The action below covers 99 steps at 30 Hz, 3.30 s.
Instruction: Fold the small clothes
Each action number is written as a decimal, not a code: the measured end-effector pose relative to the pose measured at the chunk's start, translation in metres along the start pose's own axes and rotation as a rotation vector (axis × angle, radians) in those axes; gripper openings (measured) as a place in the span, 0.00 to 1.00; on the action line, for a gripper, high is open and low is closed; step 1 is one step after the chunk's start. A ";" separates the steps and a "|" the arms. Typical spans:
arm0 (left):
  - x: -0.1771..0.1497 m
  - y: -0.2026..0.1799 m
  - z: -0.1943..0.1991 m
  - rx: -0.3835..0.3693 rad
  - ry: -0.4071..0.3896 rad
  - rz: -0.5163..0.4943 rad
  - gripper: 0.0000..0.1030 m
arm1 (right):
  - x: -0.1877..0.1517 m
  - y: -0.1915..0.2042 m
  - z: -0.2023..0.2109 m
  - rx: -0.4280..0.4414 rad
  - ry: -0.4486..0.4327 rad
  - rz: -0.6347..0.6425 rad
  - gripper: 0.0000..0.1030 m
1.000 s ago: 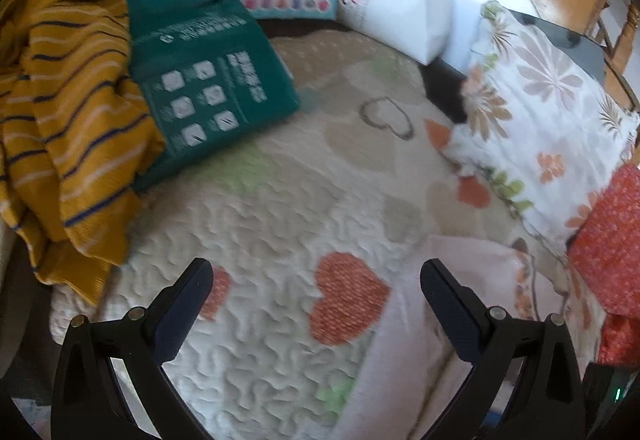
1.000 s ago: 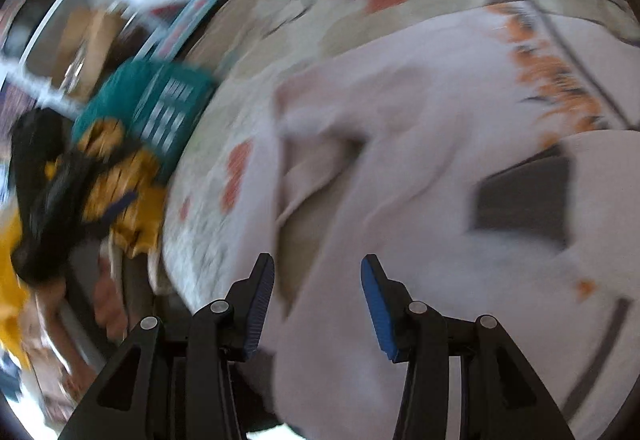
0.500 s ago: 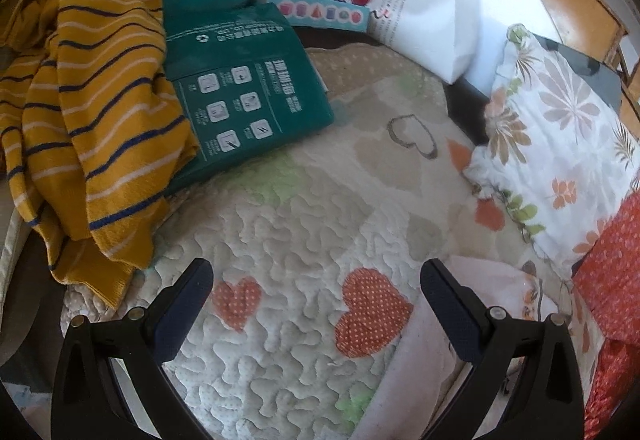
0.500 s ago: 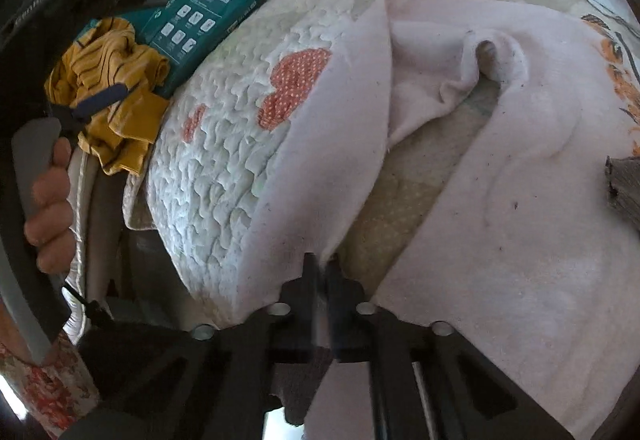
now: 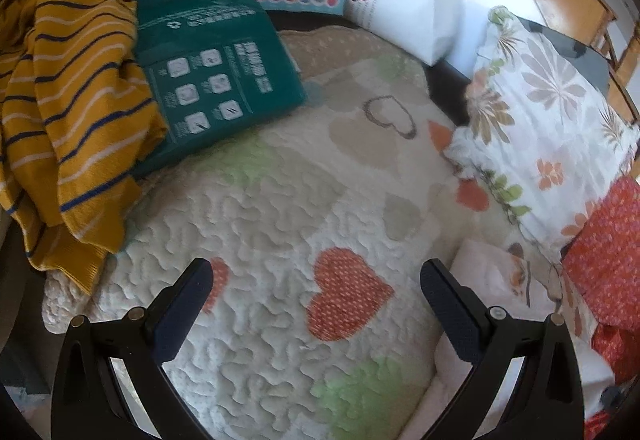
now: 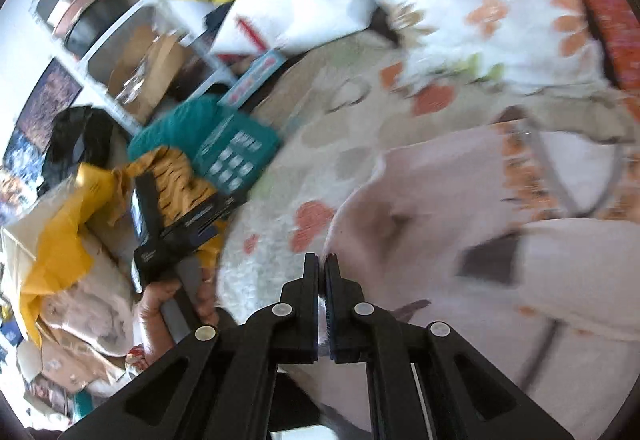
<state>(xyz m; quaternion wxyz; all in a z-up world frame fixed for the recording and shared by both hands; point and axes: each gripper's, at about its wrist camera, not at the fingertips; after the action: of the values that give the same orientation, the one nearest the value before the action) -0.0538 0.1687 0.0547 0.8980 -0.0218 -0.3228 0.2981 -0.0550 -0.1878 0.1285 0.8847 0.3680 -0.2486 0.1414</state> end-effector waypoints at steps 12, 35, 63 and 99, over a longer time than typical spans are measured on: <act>-0.030 -0.065 0.000 -0.035 0.023 -0.166 1.00 | -0.022 -0.163 0.106 -0.609 -0.132 -0.277 0.39; -0.067 -0.141 -0.023 -0.068 0.102 -0.327 1.00 | -0.048 -0.164 0.097 -0.739 -0.066 -0.115 0.08; -0.053 -0.122 -0.034 -0.092 0.170 -0.267 1.00 | -0.059 -0.107 -0.092 -0.286 0.029 -0.215 0.40; -0.050 -0.115 -0.040 -0.072 0.193 -0.241 1.00 | -0.045 -0.114 -0.144 -0.020 0.036 -0.374 0.07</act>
<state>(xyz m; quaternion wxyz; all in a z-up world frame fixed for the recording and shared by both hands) -0.0003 0.0527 0.0213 0.9528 -0.0434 -0.2459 0.1729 0.0053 -0.1658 -0.0492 0.9034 0.3966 -0.1613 -0.0214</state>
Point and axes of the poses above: each gripper's, at about its wrist camera, not at the fingertips, and z roughly against the way its jaws point, y to its left, x to its top, and after that the axes turned 7 degrees about x, right-handed
